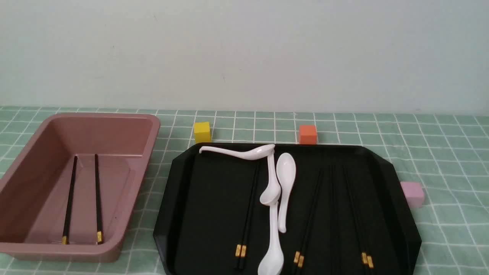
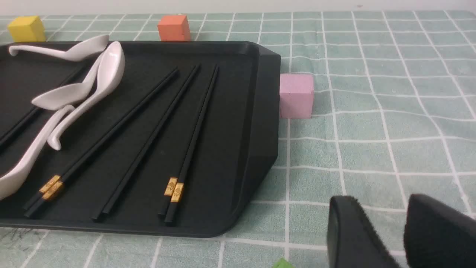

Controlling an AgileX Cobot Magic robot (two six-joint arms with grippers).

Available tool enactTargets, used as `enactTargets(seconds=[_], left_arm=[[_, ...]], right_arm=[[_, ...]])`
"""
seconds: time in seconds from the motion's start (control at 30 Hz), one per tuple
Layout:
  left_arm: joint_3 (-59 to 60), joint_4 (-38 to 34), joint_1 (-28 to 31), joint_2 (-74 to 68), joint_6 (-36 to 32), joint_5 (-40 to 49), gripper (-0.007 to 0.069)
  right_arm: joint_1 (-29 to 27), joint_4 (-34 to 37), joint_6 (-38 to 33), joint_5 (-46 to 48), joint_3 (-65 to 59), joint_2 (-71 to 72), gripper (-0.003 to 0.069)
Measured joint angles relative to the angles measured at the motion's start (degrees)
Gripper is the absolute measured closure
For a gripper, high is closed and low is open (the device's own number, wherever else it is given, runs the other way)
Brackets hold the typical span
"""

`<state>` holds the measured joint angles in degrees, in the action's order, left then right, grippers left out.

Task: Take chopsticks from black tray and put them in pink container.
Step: 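Reach over to the black tray and grasp a pair of chopsticks with the left gripper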

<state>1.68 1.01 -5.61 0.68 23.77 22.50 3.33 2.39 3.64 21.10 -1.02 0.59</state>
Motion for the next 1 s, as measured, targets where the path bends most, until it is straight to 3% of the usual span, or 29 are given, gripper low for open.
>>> enactTargets(seconds=[1.0], left_arm=[[0.0, 0.0, 0.0, 0.0, 0.0, 0.0, 0.0492]], right_arm=[[0.0, 0.06, 0.0, 0.0, 0.0, 0.0, 0.0419]])
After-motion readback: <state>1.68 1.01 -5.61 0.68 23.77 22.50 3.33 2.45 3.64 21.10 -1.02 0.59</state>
